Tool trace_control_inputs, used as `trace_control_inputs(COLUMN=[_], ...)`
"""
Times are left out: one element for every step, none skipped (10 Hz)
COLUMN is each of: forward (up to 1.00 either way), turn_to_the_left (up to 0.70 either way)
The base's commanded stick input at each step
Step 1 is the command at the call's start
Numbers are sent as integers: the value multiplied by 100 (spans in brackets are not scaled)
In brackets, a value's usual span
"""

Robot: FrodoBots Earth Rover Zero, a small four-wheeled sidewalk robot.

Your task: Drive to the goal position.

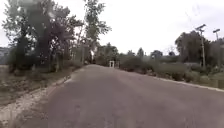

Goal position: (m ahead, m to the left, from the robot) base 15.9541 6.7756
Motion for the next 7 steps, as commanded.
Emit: trace_control_inputs(forward=[70, 70, 70, 70, 70, 70, 70], turn_to_the_left=[0, 0, 0, 0, 0, 0, 8])
